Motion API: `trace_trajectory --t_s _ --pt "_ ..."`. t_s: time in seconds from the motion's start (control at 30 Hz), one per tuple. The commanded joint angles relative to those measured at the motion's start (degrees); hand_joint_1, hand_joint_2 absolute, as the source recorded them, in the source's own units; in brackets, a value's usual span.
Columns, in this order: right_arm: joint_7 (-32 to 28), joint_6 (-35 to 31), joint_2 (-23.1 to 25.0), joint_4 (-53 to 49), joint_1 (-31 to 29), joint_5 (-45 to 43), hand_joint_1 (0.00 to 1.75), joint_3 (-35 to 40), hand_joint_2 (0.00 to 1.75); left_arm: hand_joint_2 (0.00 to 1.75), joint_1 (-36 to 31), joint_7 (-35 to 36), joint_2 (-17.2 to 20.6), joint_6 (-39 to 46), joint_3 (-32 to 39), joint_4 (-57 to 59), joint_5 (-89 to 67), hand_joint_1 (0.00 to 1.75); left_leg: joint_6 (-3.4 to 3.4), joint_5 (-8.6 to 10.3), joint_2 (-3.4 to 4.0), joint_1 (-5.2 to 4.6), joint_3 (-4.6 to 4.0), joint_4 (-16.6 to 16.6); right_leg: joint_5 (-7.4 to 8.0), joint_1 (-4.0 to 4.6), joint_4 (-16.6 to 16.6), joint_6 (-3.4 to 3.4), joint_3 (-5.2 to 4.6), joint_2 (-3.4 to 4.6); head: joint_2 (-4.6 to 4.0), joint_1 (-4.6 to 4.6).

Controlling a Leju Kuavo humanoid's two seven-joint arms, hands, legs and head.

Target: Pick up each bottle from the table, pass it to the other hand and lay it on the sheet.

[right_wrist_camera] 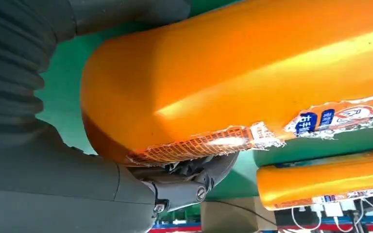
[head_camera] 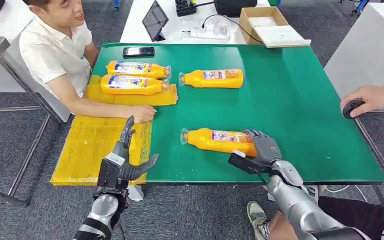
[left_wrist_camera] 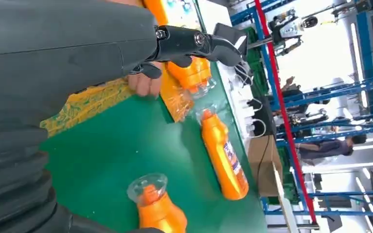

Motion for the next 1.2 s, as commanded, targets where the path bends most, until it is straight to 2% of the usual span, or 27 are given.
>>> trace_trajectory --t_s 0.03,0.1,0.43,0.47,0.5,0.57,0.6,0.67,0.7,0.77,0.8,0.87,0.9,1.03,1.2 --pt "-2.8 2.8 0.8 4.7 1.9 -2.4 1.75 -1.2 1.75 1.75 -2.7 -0.9 0.6 0.3 0.0 5.2 0.6 0.0 -0.12 -0.03 -0.09 0.09 0.26 -0.1 -0.06 0.1 -0.1 -0.13 0.32 -0.17 0.0 0.02" --pt "-4.4 2.0 1.0 4.0 2.6 -3.5 1.75 -2.0 1.75 1.75 -2.1 -1.2 0.4 0.5 0.3 4.1 0.9 0.0 -0.07 -0.03 -0.03 0.07 0.19 0.0 -0.04 0.08 -0.1 -0.08 0.23 -0.11 0.0 0.02" --pt "-4.5 1.7 1.2 4.0 2.8 -3.5 1.75 -2.0 1.75 1.75 -1.6 -1.2 0.4 0.5 0.2 3.6 0.9 0.0 -0.14 -0.05 0.0 0.11 0.33 -0.1 -0.08 0.12 -0.1 -0.16 0.38 -0.15 0.0 0.02" --pt "-7.1 0.4 1.4 3.1 3.2 -4.5 1.75 -2.6 1.75 1.75 -0.8 -1.7 0.2 0.6 0.6 2.2 1.4 0.0 -0.09 -0.04 0.02 0.07 0.27 -0.1 -0.05 0.08 -0.1 -0.1 0.31 -0.1 0.0 0.0" --pt "-11.4 -1.3 2.6 1.4 4.2 -7.4 1.75 -4.6 1.75 1.75 0.8 -2.8 -0.2 0.3 1.4 -0.2 3.3 0.0 -0.13 -0.05 0.02 0.1 0.33 -0.1 -0.06 0.12 -0.1 -0.15 0.38 -0.13 0.0 0.02" --pt "-17.9 -0.7 5.9 -4.2 6.3 -15.0 1.75 -8.7 1.75 1.75 4.1 -3.0 -0.7 -0.5 2.5 -5.4 6.9 0.0 -0.1 -0.08 0.12 0.1 0.29 -0.1 -0.04 0.11 -0.1 -0.11 0.31 0.0 0.0 0.02" --pt "-18.8 -0.6 7.4 -10.4 8.5 -19.9 1.75 -9.5 1.75 1.75 5.2 -2.8 -1.4 -1.7 3.4 -6.8 10.2 0.0 -0.13 -0.11 0.2 0.12 0.33 -0.1 -0.06 0.13 -0.1 -0.14 0.34 0.06 0.0 0.02" --pt "-18.8 -4.6 10.7 -23.8 13.5 -28.1 1.75 -8.6 1.75 1.75 8.2 -1.9 -1.8 -3.9 4.1 -9.8 15.8 0.0 -0.1 -0.13 0.34 0.09 0.17 0.0 -0.02 0.09 0.0 -0.12 0.16 0.25 0.0 0.02" --pt "-18.8 -8.5 13.5 -34.1 17.4 -34.7 1.75 -9.3 1.75 1.75 10.1 -1.3 -2.5 -4.3 4.4 -11.4 18.4 0.0 -0.16 -0.22 0.5 0.11 0.26 -0.1 -0.09 0.11 0.0 -0.19 0.2 0.36 0.0 0.0" --pt "-18.8 -12.2 16.0 -41.2 21.7 -38.7 1.75 -9.2 1.75 1.75 12.0 -1.1 -2.8 -4.1 4.2 -12.8 20.1 0.0 -0.11 -0.12 0.28 0.08 0.0 0.0 -0.06 0.07 0.0 -0.12 0.02 0.19 0.0 0.0" --pt "-18.8 -14.7 17.6 -45.6 25.2 -40.6 1.75 -7.9 1.75 1.75 13.0 -0.9 -2.6 -4.0 3.9 -13.6 20.7 0.0 -0.18 -0.23 0.33 0.11 0.13 0.0 -0.17 0.11 0.1 -0.19 0.11 0.24 0.0 -0.02" --pt "-18.8 -22.7 15.6 -51.7 28.6 -41.2 1.75 -1.0 1.75 1.75 13.4 -0.5 -1.7 -4.2 2.3 -13.6 20.3 0.0 -0.12 -0.15 -0.05 0.16 -0.06 0.0 -0.2 0.16 0.0 -0.16 0.02 0.0 0.0 0.0" --pt "-18.8 -23.6 14.0 -53.2 29.6 -42.7 1.75 2.3 1.75 1.75 13.2 -0.4 -1.4 -4.5 1.2 -13.1 19.6 0.0 -0.16 -0.23 -0.02 0.22 0.02 0.0 -0.3 0.22 0.1 -0.22 0.09 0.0 0.0 0.02" --pt "-18.8 -22.0 13.6 -50.9 28.8 -46.4 1.75 3.9 1.75 1.75 12.7 -0.7 -1.3 -4.5 -1.5 -12.6 18.0 0.0 -0.22 -0.23 -0.07 0.21 -0.12 0.0 -0.29 0.19 0.0 -0.28 0.0 -0.03 0.0 0.04" --pt "-18.8 -19.2 13.8 -49.1 28.1 -46.0 1.75 5.3 1.75 1.75 14.3 -1.5 -0.5 -5.5 -5.0 -14.3 17.3 0.0 -0.26 -0.28 0.04 0.17 -0.03 0.0 -0.29 0.17 0.0 -0.32 0.03 0.03 0.0 0.0"
